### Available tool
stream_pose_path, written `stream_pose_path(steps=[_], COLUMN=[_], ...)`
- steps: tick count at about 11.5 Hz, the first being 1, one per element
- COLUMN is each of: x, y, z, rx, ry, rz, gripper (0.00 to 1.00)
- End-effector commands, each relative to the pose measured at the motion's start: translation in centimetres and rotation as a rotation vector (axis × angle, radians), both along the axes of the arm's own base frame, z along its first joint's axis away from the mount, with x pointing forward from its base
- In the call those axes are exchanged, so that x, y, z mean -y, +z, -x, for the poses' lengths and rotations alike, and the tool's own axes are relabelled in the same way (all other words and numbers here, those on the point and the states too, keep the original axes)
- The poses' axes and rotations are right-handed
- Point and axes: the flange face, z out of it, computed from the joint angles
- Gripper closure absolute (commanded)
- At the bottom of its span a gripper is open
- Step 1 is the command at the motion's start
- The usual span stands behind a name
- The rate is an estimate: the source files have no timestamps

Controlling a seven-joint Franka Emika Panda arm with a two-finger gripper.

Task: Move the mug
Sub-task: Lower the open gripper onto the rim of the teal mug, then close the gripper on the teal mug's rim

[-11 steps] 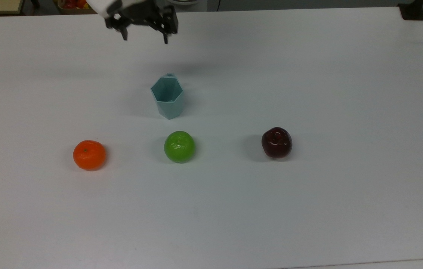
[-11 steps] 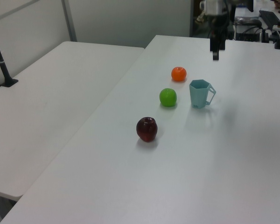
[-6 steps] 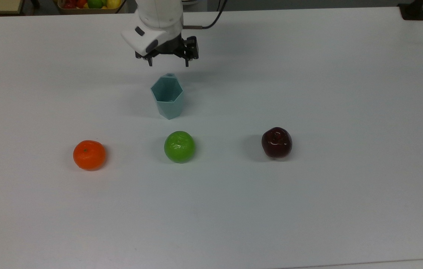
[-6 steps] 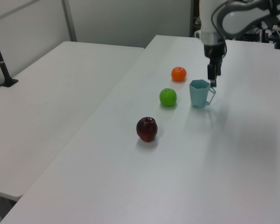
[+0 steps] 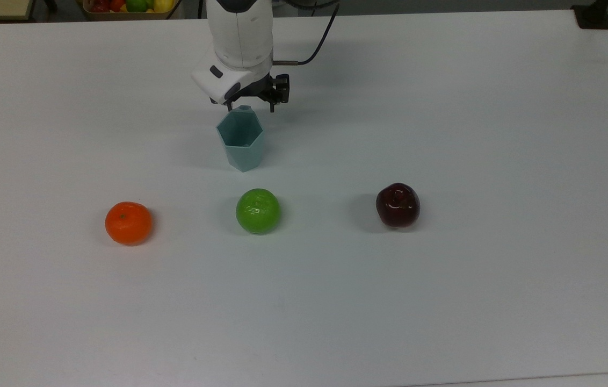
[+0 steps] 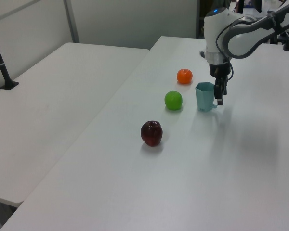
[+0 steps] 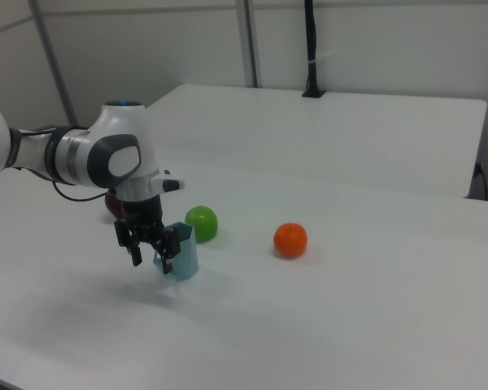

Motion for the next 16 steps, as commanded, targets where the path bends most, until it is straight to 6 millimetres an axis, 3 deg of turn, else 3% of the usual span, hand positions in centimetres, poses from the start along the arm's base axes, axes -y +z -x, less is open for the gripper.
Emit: stream_pose_path(steps=[1, 3, 6, 11, 13, 16], x=[-0.3, -0.3, -0.3, -0.2, 0.1, 2.0], y=[0.0, 0.1, 0.1, 0.8, 2.8, 9.7], z=[-0.1, -0.2, -0.3, -0.4, -0.4, -2.6], rx=[0.038, 0.046, 0.053, 0.066, 0.094, 0.128], ry=[0.005, 0.005, 0.005, 0.001, -0.013, -0.068], rz=[0.008, 0.007, 0.006, 0.003, -0.010, -0.046], gripper=[0.45, 0.62, 0.80, 0.99, 1.00, 1.00])
